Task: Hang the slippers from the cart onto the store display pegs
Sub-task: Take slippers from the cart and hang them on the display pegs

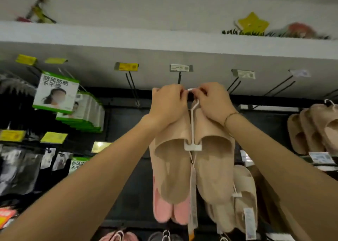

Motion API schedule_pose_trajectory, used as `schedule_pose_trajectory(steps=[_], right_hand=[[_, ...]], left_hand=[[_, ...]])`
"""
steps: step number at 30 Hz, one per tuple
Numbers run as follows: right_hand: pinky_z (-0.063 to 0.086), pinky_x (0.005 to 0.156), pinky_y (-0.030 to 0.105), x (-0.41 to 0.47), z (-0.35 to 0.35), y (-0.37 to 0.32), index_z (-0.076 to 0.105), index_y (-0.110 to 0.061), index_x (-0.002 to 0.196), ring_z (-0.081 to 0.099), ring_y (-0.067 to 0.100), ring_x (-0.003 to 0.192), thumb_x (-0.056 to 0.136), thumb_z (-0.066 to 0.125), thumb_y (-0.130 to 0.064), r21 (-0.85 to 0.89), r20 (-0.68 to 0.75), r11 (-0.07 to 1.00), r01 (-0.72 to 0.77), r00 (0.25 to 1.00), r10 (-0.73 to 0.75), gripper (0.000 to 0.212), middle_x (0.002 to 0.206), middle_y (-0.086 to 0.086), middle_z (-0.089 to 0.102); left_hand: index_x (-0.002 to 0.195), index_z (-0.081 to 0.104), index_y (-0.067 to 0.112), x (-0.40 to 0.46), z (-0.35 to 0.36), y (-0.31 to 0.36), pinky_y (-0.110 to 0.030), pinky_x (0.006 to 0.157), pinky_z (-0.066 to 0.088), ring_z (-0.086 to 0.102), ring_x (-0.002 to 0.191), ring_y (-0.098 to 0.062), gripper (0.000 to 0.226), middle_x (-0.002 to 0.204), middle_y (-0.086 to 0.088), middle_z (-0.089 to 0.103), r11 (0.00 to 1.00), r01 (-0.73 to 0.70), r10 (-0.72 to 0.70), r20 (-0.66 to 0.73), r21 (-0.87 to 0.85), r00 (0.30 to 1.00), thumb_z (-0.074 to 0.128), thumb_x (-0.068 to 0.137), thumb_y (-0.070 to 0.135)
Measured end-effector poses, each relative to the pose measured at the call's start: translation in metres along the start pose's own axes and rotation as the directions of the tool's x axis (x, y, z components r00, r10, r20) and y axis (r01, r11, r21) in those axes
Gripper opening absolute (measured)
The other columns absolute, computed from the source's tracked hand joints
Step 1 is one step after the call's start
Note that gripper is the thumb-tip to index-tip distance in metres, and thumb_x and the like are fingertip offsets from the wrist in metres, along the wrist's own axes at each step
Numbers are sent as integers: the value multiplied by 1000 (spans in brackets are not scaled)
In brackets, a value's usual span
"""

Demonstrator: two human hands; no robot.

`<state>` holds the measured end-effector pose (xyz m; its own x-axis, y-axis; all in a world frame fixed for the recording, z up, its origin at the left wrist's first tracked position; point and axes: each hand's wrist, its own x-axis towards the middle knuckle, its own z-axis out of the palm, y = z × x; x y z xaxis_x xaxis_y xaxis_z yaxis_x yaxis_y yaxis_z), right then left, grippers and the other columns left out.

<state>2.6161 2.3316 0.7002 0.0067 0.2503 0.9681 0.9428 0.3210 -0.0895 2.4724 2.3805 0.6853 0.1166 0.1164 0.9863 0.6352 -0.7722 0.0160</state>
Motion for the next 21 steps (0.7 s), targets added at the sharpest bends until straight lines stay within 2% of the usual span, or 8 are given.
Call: schedule_pose_trajectory(steps=[2,5,7,10,12,14,17,21], right_hand=[[47,77,41,23,1,-4,64,-17,71,59,24,74,101,51,-31,8,11,1000,-25,1000,25,36,69,1,61],[51,83,43,56,8,-7,70,-10,81,63,26,80,102,50,-29,33,61,996,-81,995,78,34,79,7,68],[53,81,40,74,17,-6,70,-11,81,63,26,81,101,53,-28,43,110,992,-117,988,112,31,78,7,67],[46,70,34,100,38,3,66,-14,74,57,23,74,100,57,-28,21,140,988,-153,979,149,31,69,2,59],[50,74,36,114,54,16,69,-13,79,59,23,76,100,57,-29,2,148,985,-171,974,169,29,73,4,62],[52,77,37,129,70,28,68,-17,76,61,23,79,100,56,-30,-12,134,980,-196,971,196,30,74,3,62],[47,71,33,154,89,43,61,-22,66,59,24,78,99,59,-32,-25,70,975,-219,973,221,35,70,1,59],[54,79,35,191,111,60,74,-12,94,65,27,85,97,61,-32,1,-25,974,-226,974,226,24,92,9,72]], left_hand=[[80,59,22,23,-5,-1,-38,78,27,58,85,-27,27,77,4,58,999,19,-19,12,28,1000,44,102,28],[79,58,20,56,-7,-5,-41,84,31,53,83,-26,27,73,4,53,993,101,-106,96,53,990,44,102,27],[88,64,18,72,-2,-11,-44,94,35,53,89,-26,27,82,1,57,983,166,-177,173,76,969,44,102,29],[99,71,17,92,17,-25,-45,103,34,55,94,-24,29,95,-2,64,965,259,-262,211,44,942,46,102,32],[98,73,19,101,33,-39,-45,105,37,57,93,-23,30,94,-1,66,958,288,-282,236,8,930,48,102,36],[95,72,23,109,46,-56,-48,103,44,61,96,-24,27,94,0,67,958,283,-255,293,-56,922,52,100,40],[113,70,22,124,61,-78,-42,97,51,62,104,-26,26,112,-6,67,936,301,-218,368,-184,904,56,100,39],[115,68,19,146,89,-105,-33,86,47,56,101,-20,21,114,-3,61,904,318,-220,325,-286,920,61,99,31]])
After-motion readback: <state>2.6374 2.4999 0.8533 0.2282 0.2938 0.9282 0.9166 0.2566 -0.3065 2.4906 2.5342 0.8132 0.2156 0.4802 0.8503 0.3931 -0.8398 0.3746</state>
